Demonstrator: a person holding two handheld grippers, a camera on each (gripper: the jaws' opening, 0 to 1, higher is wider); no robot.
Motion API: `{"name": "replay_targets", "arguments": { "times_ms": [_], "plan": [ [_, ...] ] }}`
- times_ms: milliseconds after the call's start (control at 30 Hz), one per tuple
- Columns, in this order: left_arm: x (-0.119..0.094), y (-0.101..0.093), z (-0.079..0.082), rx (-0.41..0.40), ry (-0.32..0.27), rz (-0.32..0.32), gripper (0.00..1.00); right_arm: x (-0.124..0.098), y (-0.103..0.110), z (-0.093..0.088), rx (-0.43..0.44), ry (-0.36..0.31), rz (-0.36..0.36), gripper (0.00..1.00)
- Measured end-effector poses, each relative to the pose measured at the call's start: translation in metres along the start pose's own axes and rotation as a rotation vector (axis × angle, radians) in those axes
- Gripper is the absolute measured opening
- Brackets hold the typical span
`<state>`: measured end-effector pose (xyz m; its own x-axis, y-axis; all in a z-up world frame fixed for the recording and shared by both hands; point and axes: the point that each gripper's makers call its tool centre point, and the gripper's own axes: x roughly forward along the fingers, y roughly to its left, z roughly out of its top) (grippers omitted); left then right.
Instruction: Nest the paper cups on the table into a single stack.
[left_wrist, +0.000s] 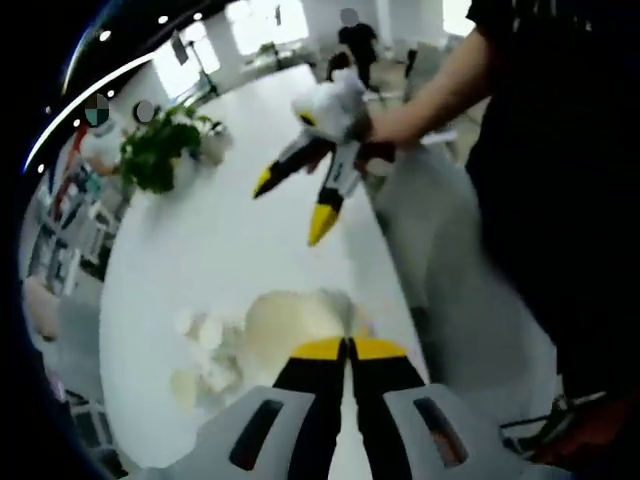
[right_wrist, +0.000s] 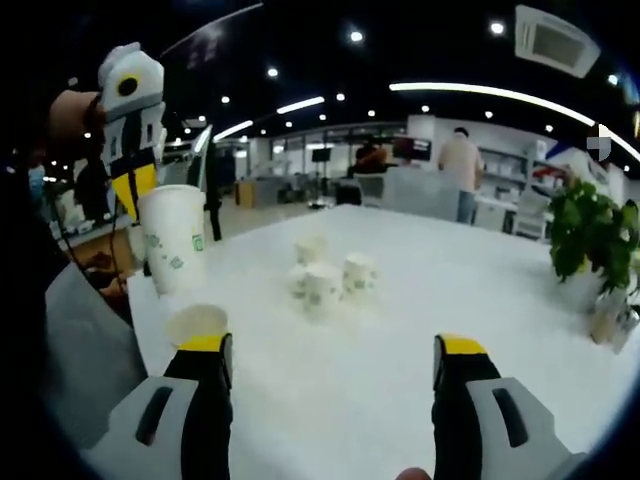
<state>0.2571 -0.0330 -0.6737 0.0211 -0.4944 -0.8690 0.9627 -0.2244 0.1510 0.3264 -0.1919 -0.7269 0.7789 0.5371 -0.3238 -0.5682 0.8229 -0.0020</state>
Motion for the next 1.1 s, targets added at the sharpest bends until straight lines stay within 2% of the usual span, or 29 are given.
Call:
{"name": "replay_targets", "arguments": {
  "times_ms": [33, 133, 167, 200, 233, 267, 367, 567, 733, 900, 1033, 1100],
  "plan": [
    [0.004, -0.001, -0.005, 0.021, 0.027, -0.004, 0.00, 0.000, 0.000, 0.001, 0.001, -0.001, -0.002, 0.80],
    [0.012, -0.003, -0.012, 0.056, 0.058, -0.008, 0.00, 0.000, 0.000, 0.002, 0.004, -0.005, -0.004, 0.80],
    [0.015, -0.005, -0.016, 0.073, 0.086, -0.015, 0.00, 0.000, 0.000, 0.002, 0.006, -0.005, -0.004, 0.80],
    [0.016, -0.003, -0.023, 0.121, 0.144, -0.003, 0.00, 0.000, 0.000, 0.002, 0.012, -0.008, -0.006, 0.80],
    [0.018, -0.001, -0.024, 0.156, 0.153, 0.012, 0.00, 0.000, 0.000, 0.003, 0.025, -0.014, -0.006, 0.80],
    [0.021, -0.001, -0.022, 0.172, 0.140, 0.013, 0.00, 0.000, 0.000, 0.004, 0.029, -0.016, -0.007, 0.80],
    [0.023, -0.002, -0.015, 0.138, 0.107, 0.004, 0.00, -0.001, -0.001, 0.003, 0.029, -0.014, -0.010, 0.80],
    [0.028, 0.001, -0.009, 0.158, 0.114, -0.003, 0.00, -0.002, -0.003, 0.002, 0.039, -0.013, -0.015, 0.80],
    [0.027, -0.001, 0.000, 0.161, 0.095, -0.015, 0.00, -0.001, -0.005, 0.001, 0.044, -0.014, -0.018, 0.80],
    [0.033, -0.002, -0.005, 0.169, 0.121, -0.032, 0.00, 0.000, -0.006, 0.001, 0.048, -0.015, -0.020, 0.80],
    [0.036, -0.003, 0.006, 0.152, 0.095, -0.047, 0.00, 0.000, -0.007, 0.001, 0.052, -0.015, -0.021, 0.80],
    [0.037, -0.002, 0.008, 0.170, 0.100, -0.039, 0.00, 0.000, -0.008, 0.001, 0.052, -0.014, -0.022, 0.80]
  ]
}}
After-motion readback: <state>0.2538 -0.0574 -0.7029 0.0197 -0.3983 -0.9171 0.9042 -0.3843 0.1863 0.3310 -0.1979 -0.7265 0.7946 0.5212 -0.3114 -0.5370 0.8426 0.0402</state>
